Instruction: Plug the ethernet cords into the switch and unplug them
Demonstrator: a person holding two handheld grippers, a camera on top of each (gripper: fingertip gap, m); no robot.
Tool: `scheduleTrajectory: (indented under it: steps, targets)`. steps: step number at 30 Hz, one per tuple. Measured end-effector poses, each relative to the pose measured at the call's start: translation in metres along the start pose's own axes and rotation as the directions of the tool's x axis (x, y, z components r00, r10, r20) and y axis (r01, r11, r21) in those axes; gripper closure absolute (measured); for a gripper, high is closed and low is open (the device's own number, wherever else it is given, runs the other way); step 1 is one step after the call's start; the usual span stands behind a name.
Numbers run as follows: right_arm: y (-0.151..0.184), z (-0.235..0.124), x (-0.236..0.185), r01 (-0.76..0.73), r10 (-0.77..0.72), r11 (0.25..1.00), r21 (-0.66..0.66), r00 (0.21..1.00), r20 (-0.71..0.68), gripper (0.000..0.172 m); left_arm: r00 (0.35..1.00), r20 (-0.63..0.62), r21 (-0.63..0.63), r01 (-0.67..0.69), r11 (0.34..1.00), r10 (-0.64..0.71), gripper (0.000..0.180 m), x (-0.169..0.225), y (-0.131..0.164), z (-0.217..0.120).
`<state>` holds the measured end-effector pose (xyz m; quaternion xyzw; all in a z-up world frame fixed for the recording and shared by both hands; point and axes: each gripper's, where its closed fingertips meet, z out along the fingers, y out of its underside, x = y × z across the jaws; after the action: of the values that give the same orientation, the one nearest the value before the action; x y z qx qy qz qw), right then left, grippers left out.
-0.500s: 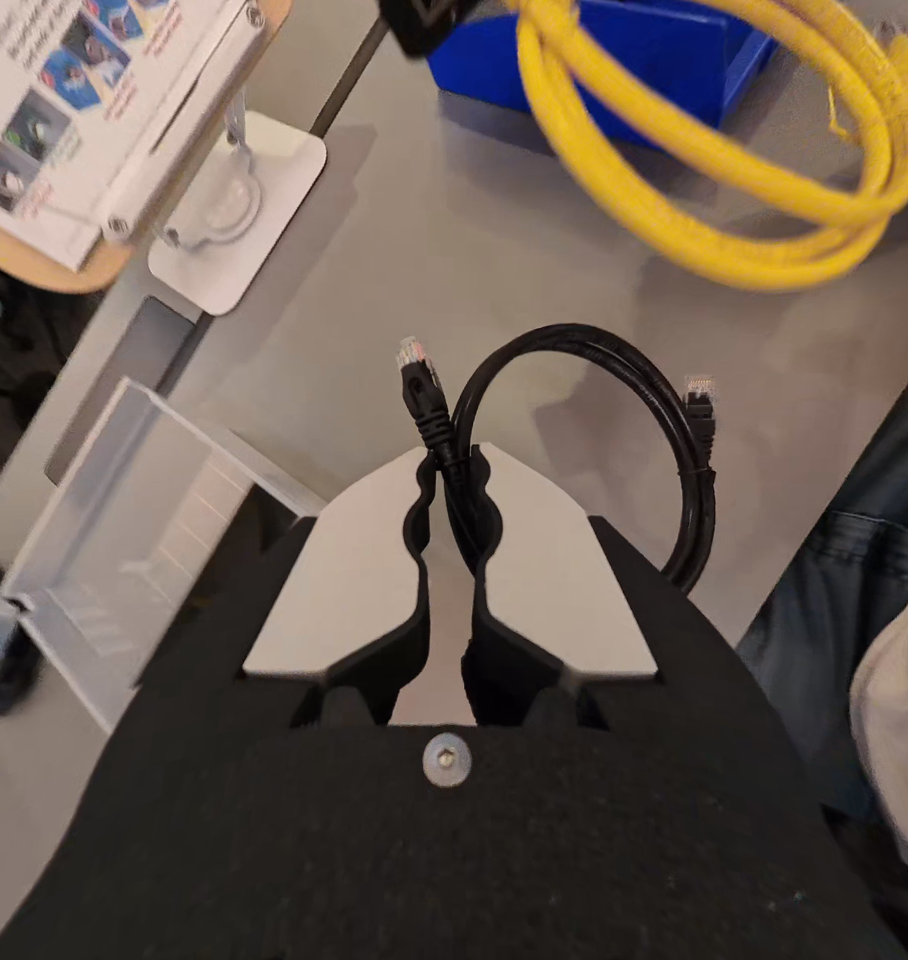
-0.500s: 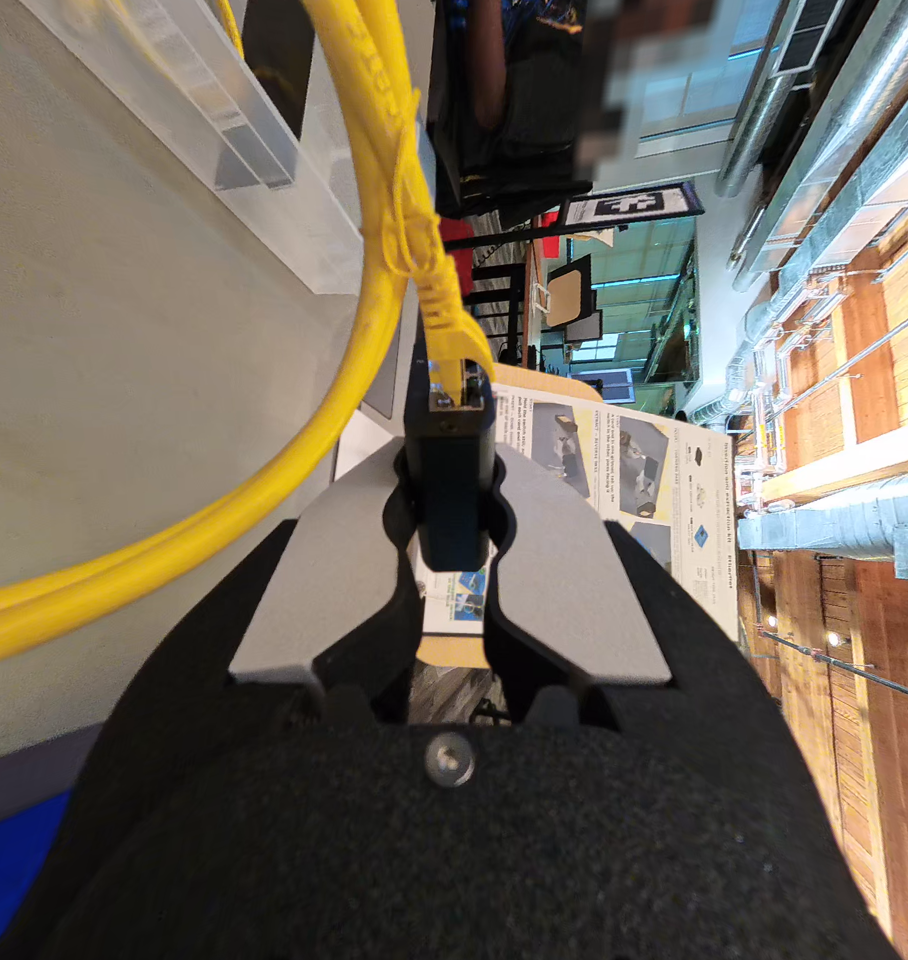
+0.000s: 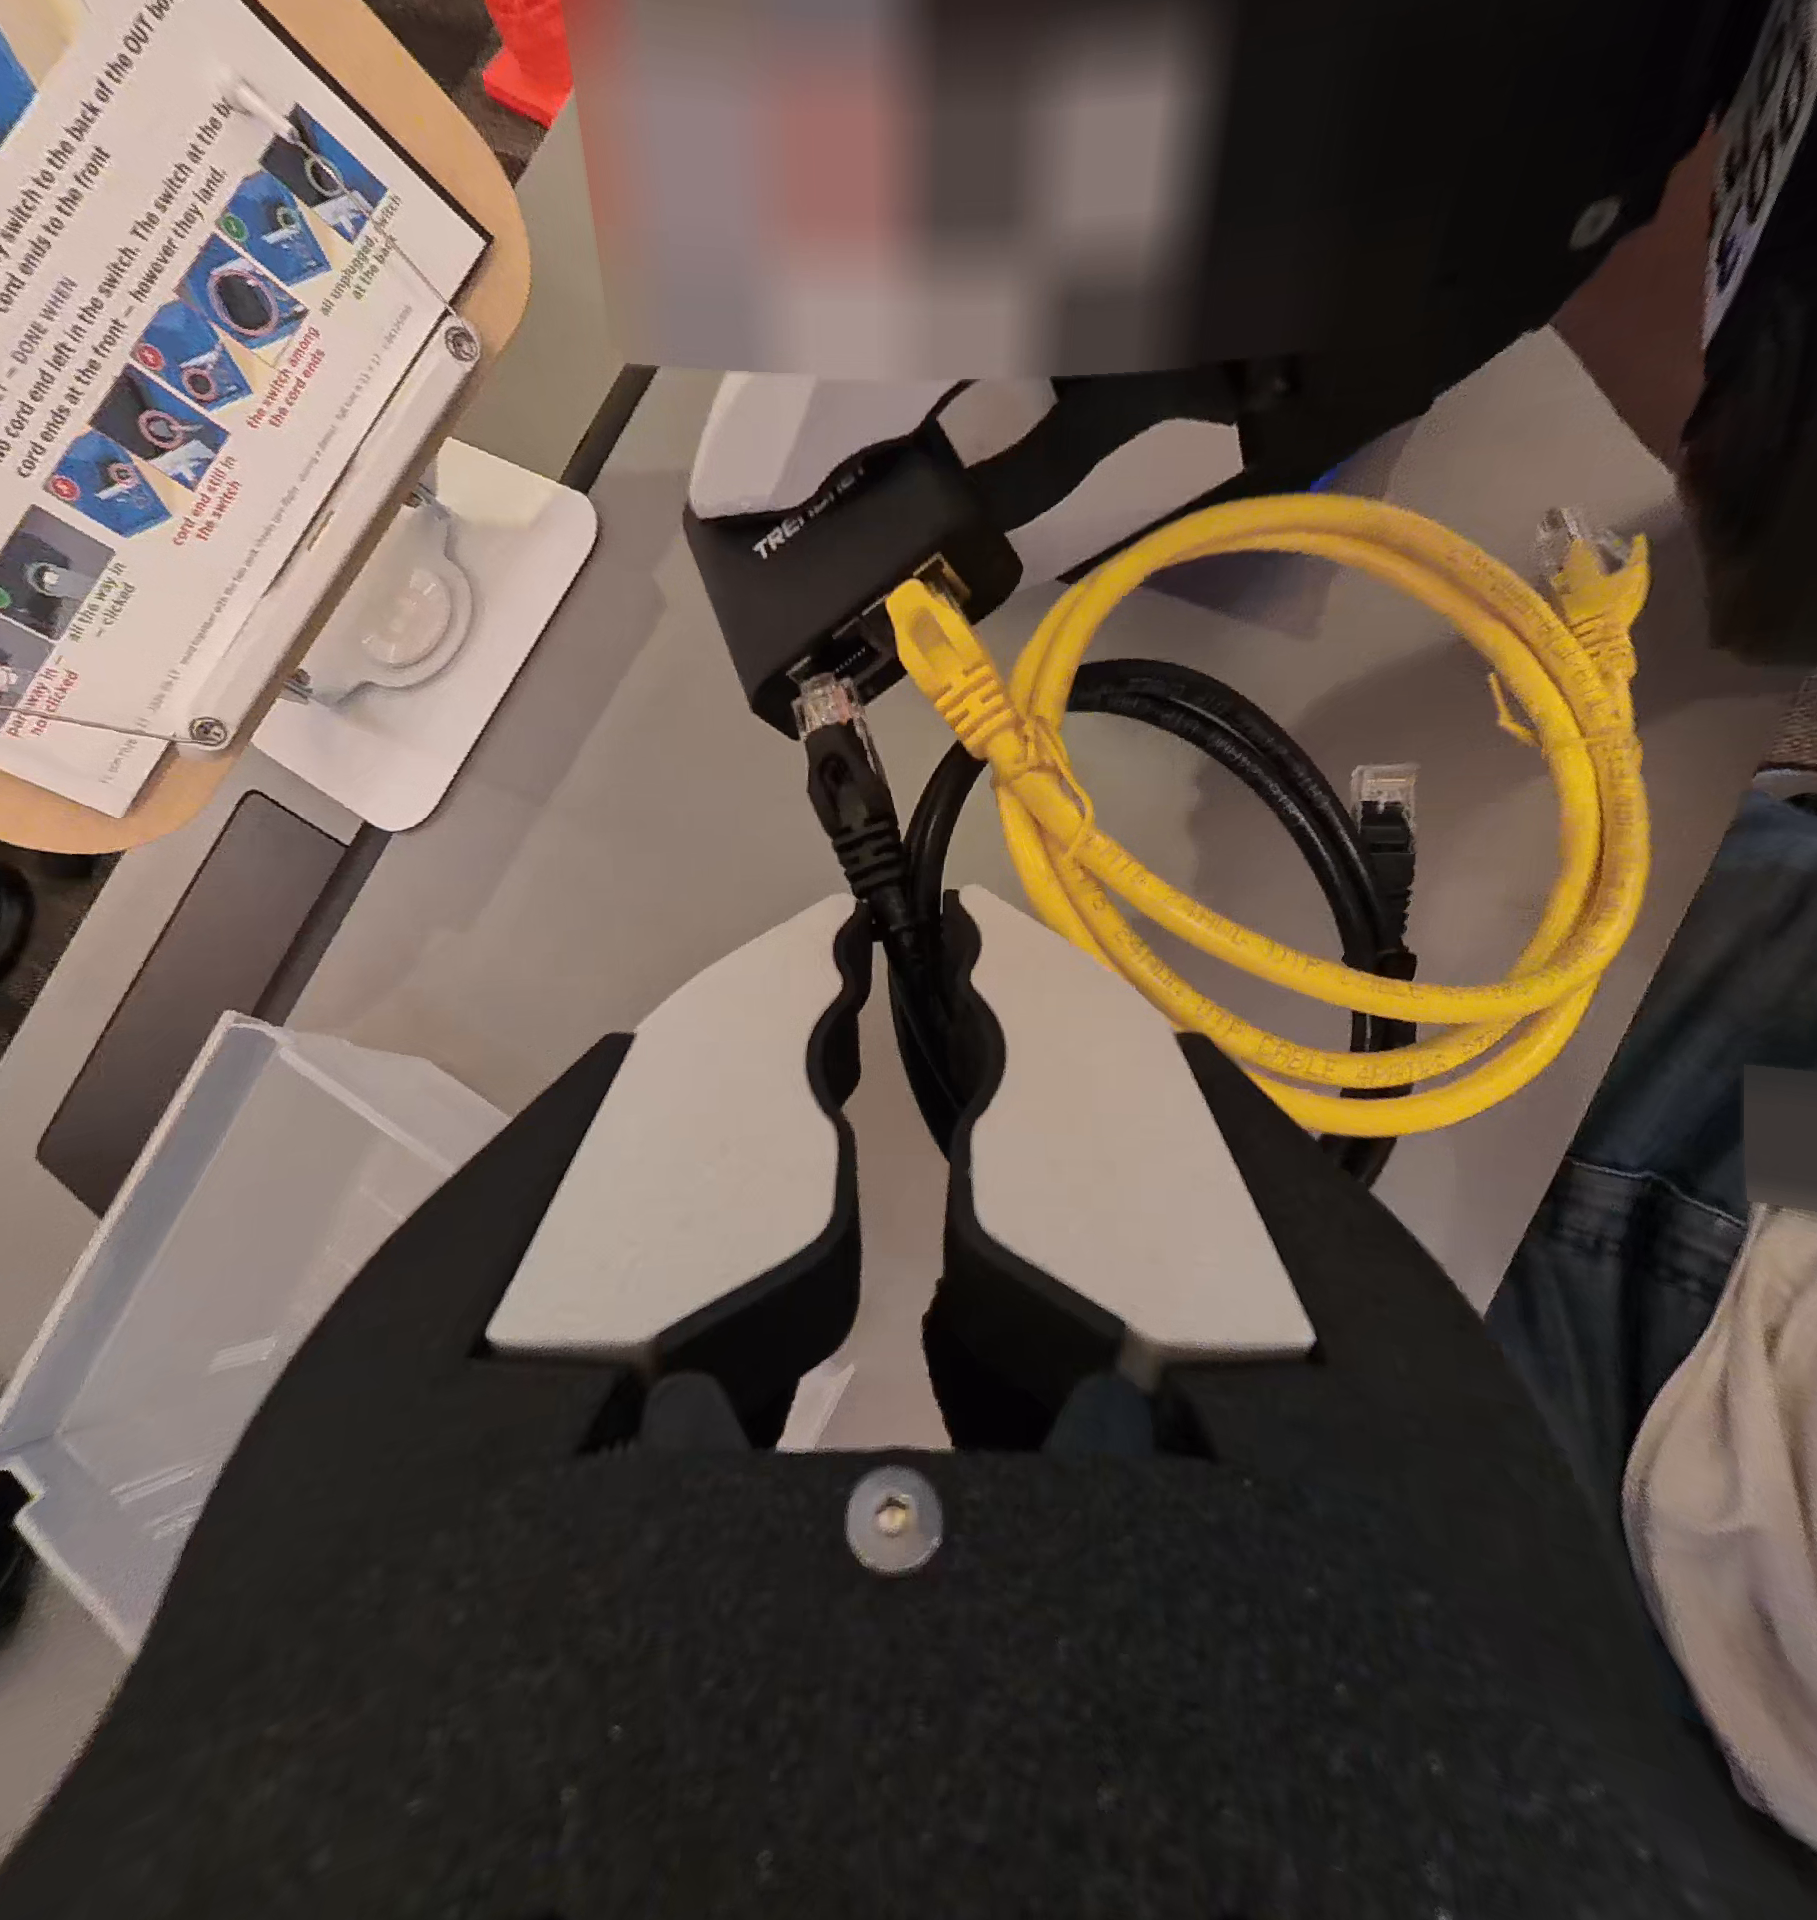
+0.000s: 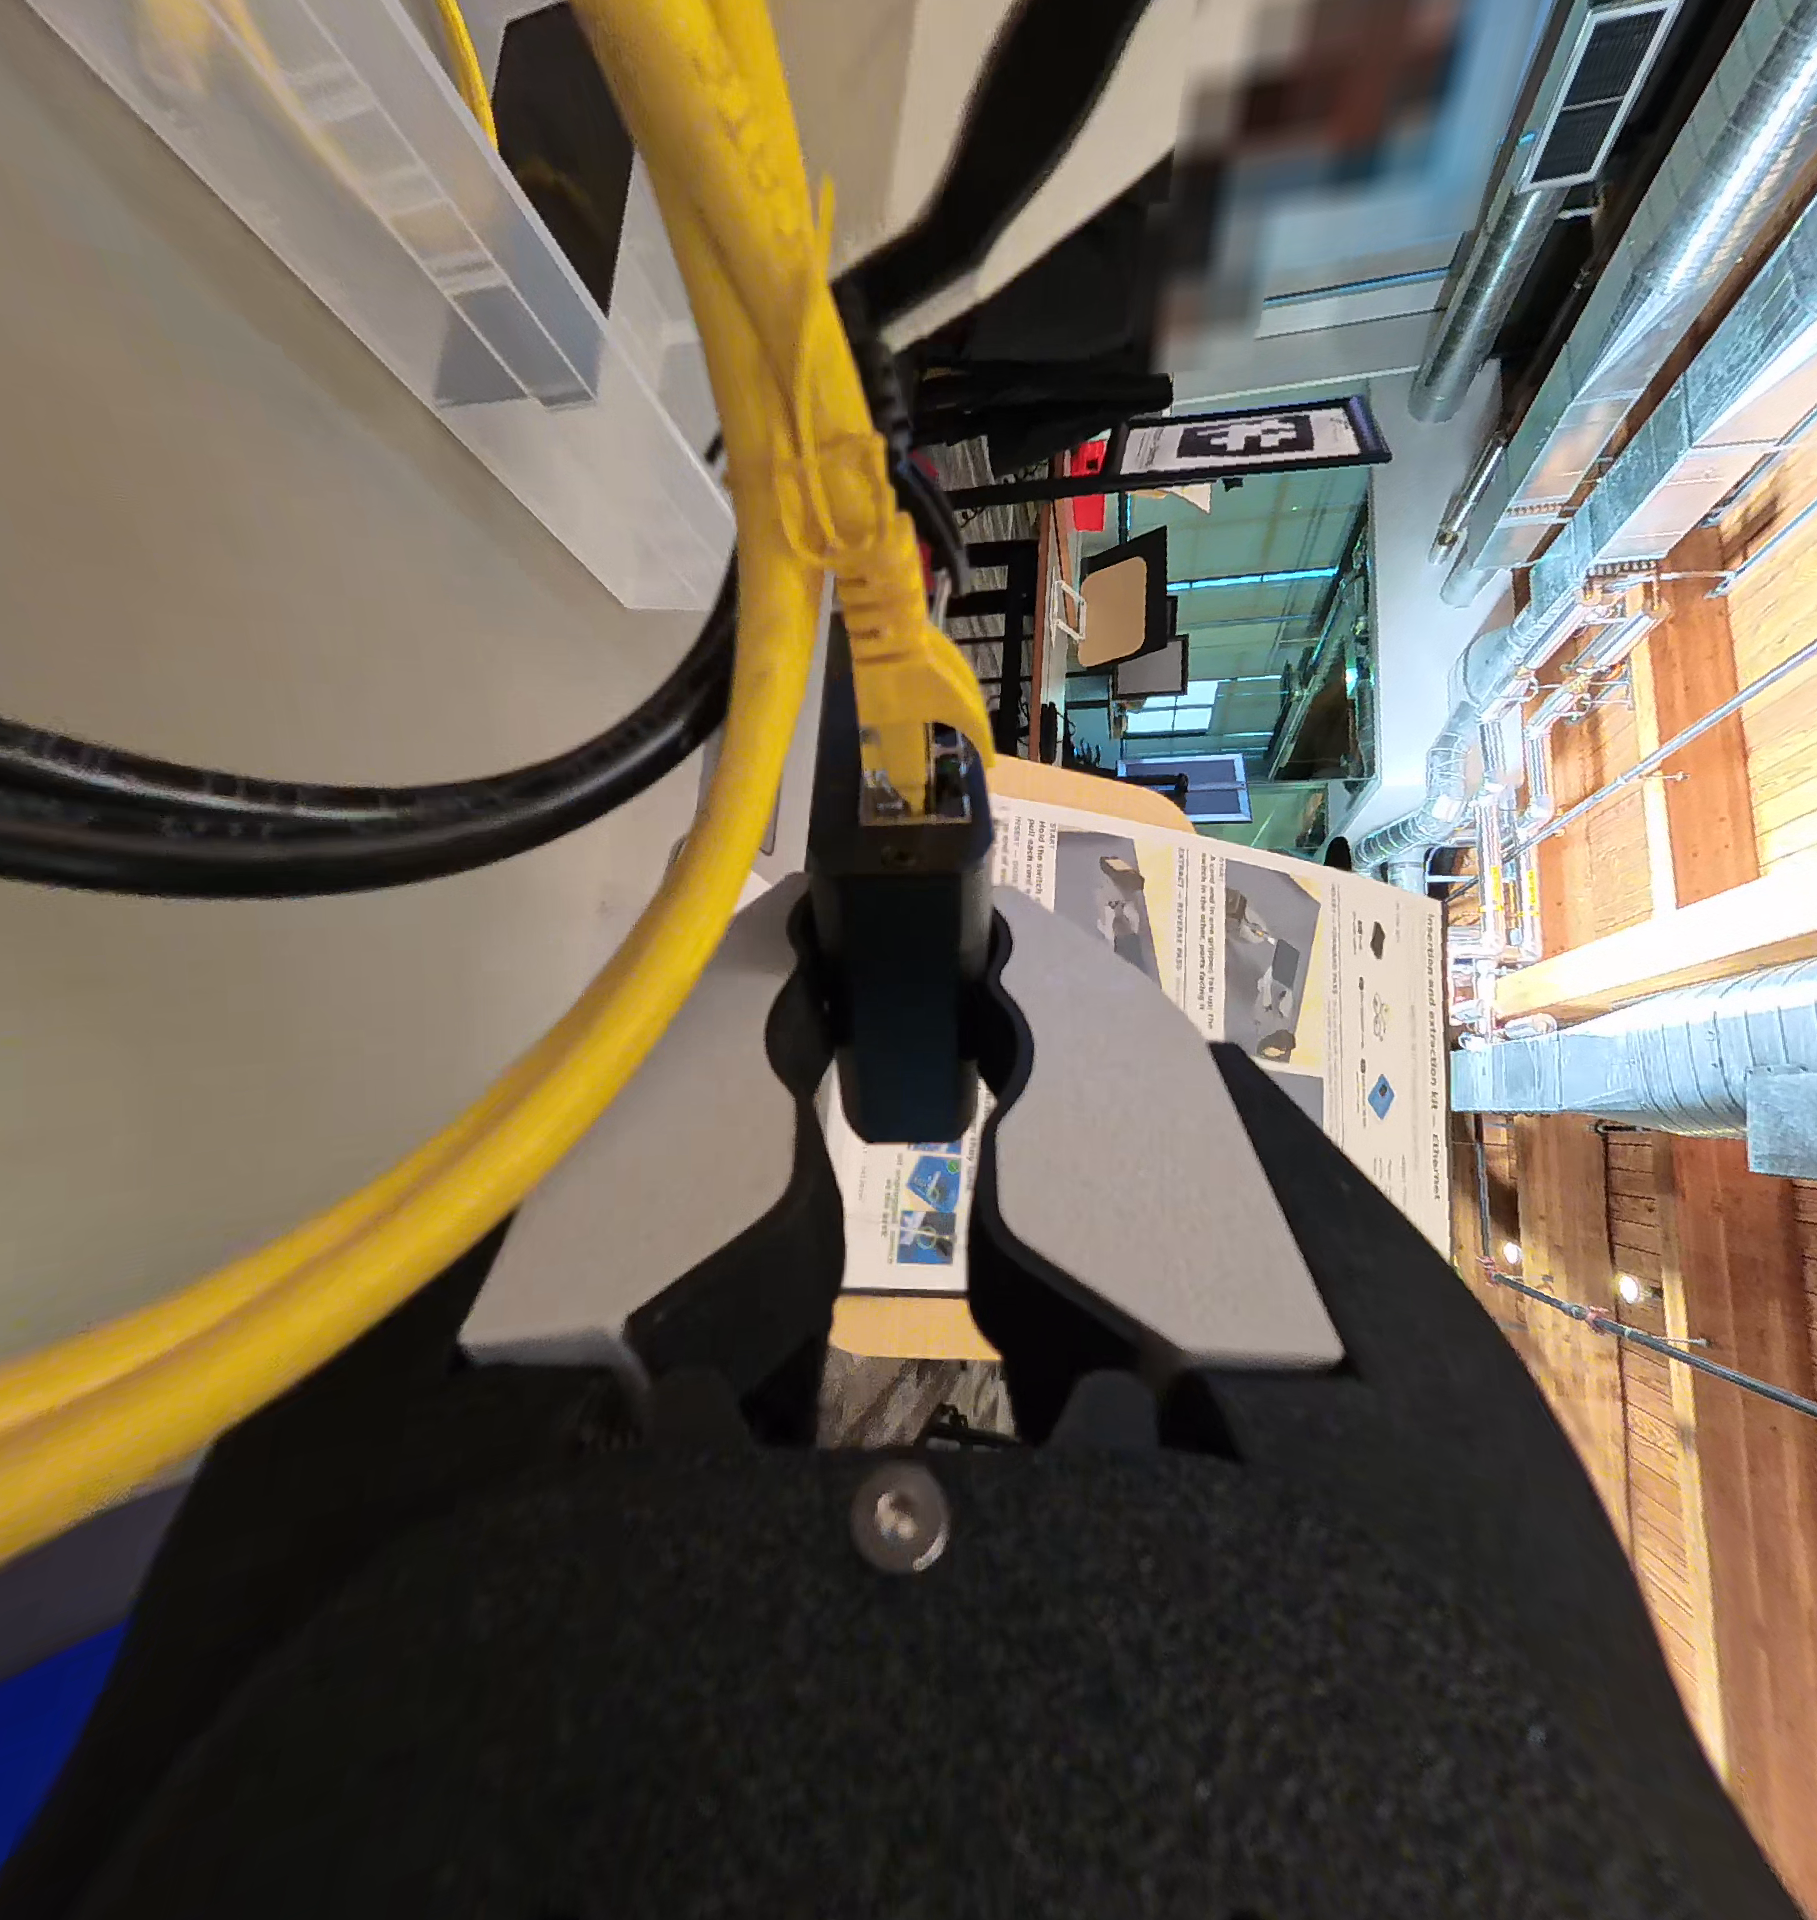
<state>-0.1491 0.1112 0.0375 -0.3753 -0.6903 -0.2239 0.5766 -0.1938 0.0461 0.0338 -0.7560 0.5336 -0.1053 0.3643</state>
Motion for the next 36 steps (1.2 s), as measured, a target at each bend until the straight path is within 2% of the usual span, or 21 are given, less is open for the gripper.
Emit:
scheduleTrajectory:
  steps: [8,16,21,27,36]
  targets:
    - [0.001,0.001,0.000,0.011,-0.012,1.000,-0.018,1.000,-0.009,0.148,1.000,-0.015,0.018,-0.017,1.000,0.018,0.168,0.002,-0.003,0.001]
    - [0.001,0.001,0.001,0.046,-0.047,0.998,-0.042,0.999,-0.026,0.148,0.995,-0.084,0.047,0.047,0.998,-0.043,0.169,0.005,-0.007,0.005]
    - [-0.001,0.003,-0.002,0.078,-0.080,0.994,-0.075,0.996,-0.027,0.148,0.991,-0.099,0.004,0.088,0.996,-0.088,0.169,0.002,-0.002,0.009]
    - [-0.005,0.010,-0.006,0.080,-0.082,0.993,-0.086,0.996,-0.025,0.149,0.990,-0.077,-0.027,0.119,0.993,-0.121,0.169,-0.003,0.006,0.012]
    - [-0.007,0.019,-0.014,0.073,-0.074,0.994,-0.083,0.997,-0.012,0.148,0.997,0.010,-0.070,0.082,0.994,-0.081,0.170,-0.008,0.014,0.019]
